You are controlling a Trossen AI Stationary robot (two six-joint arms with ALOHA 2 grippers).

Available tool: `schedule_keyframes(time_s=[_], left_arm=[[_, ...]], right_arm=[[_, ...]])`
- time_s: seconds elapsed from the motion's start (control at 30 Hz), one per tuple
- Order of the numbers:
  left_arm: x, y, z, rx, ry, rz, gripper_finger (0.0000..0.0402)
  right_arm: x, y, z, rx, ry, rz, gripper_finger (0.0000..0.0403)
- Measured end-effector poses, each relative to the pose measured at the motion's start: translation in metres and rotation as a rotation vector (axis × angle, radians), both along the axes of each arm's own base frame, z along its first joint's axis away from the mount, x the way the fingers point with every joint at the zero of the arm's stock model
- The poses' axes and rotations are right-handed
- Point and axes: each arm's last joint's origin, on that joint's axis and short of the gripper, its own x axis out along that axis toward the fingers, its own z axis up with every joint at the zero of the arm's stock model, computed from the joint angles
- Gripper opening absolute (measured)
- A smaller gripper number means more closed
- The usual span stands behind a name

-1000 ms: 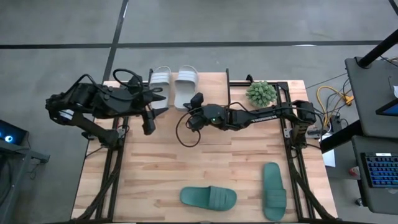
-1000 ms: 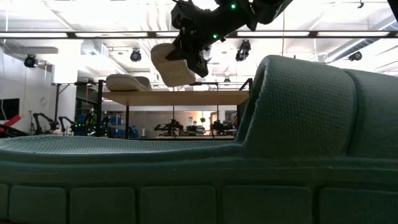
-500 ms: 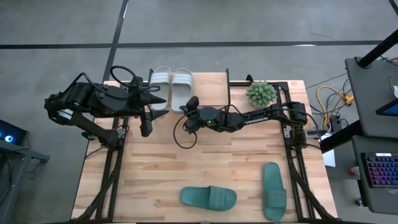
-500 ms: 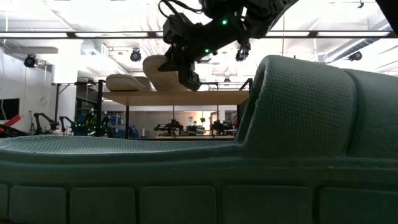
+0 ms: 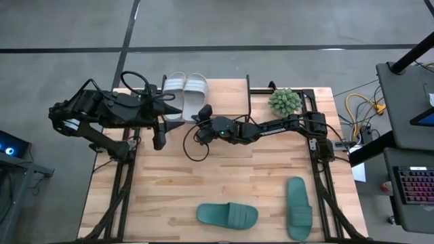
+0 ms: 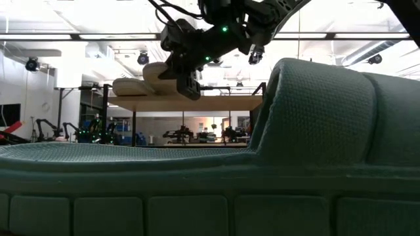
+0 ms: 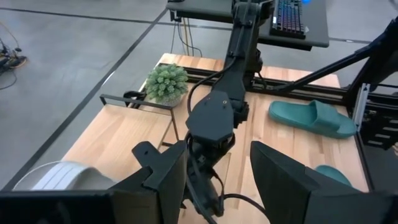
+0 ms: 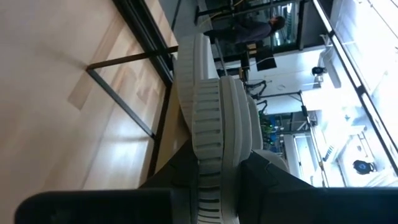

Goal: Pick and place slides into the shelf
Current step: Put the gray slipper on the shelf

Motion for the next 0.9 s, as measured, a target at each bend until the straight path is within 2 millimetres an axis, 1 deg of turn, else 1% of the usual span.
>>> schedule_keyframes(time_s=[0.43,0.77,0.9], left_arm=[[0.000,0.000,0.000,-0.001,0.001,-0.002,0.0163],[0.003,-0.001,-0.002,-0.007,0.010,-0.019,0.0163],[0.005,-0.002,-0.003,-0.002,0.016,-0.022,0.0163]], right_arm=[[-0.002,-0.001,-0.007,0.031,0.049,-0.012,0.0056],[-0.004,-0.020,-0.007,0.047,0.041,-0.038,0.0056],[-0.004,-0.020,-0.007,0.051,0.041,-0.023,0.0056]])
